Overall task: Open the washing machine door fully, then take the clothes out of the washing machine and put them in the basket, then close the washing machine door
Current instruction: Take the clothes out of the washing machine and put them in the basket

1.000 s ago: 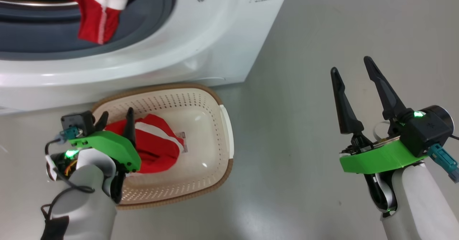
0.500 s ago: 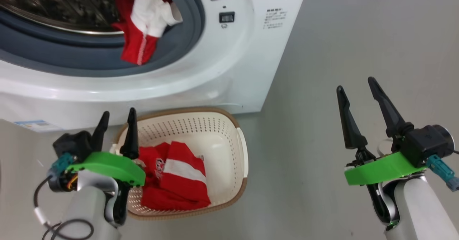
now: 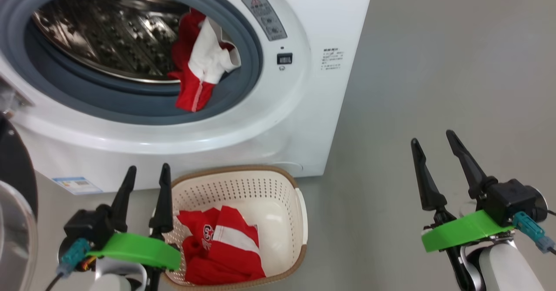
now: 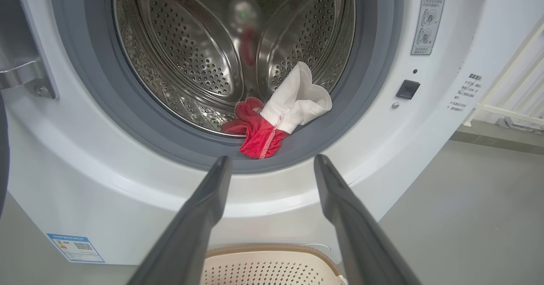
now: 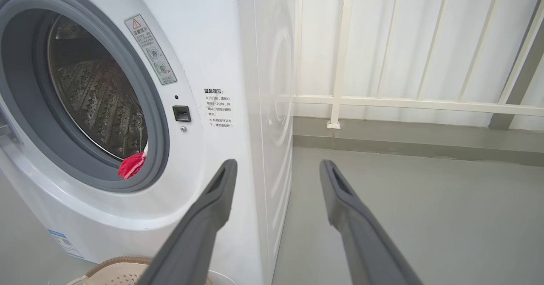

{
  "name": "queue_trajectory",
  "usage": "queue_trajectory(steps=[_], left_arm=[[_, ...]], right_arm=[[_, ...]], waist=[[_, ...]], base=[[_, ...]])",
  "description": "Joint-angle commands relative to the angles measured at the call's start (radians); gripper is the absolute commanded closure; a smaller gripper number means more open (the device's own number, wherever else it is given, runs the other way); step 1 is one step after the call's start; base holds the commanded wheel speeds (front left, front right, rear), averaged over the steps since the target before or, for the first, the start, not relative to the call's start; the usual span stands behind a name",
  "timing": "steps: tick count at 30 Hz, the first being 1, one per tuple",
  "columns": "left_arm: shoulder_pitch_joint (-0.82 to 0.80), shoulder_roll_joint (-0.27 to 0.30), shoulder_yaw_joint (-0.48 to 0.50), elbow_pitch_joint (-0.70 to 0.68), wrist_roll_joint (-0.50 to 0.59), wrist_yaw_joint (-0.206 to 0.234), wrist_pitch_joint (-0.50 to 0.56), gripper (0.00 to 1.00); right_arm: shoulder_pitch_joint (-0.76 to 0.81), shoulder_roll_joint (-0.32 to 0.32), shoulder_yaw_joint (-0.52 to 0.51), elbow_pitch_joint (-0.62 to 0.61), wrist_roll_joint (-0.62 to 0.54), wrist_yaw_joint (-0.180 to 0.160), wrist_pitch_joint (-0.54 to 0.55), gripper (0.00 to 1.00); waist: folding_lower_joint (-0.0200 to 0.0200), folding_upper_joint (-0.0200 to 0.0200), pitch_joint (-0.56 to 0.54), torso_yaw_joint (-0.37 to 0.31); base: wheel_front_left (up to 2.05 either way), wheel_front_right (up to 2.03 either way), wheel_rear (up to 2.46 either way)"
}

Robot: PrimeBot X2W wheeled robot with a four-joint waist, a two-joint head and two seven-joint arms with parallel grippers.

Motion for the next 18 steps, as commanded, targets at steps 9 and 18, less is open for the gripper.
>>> queue_trajectory(steps=[9, 18], left_arm=[[0.094, 0.019, 0.028, -0.175, 0.045, 0.014, -0.009, 0.0], [0.184, 0.034, 0.042, -0.286, 0.065, 0.049, 0.004, 0.0]], right_arm=[[0.046, -0.001, 0.009, -0.031, 0.001, 0.005, -0.006, 0.0], [0.097, -0.001, -0.001, -0.066, 0.003, 0.005, -0.006, 0.0]], waist=[[0.0, 0.0, -0.075, 0.02], [0.0, 0.0, -0.122, 0.009]], base=[[0.0, 0.0, 0.0], [0.0, 0.0, 0.0]])
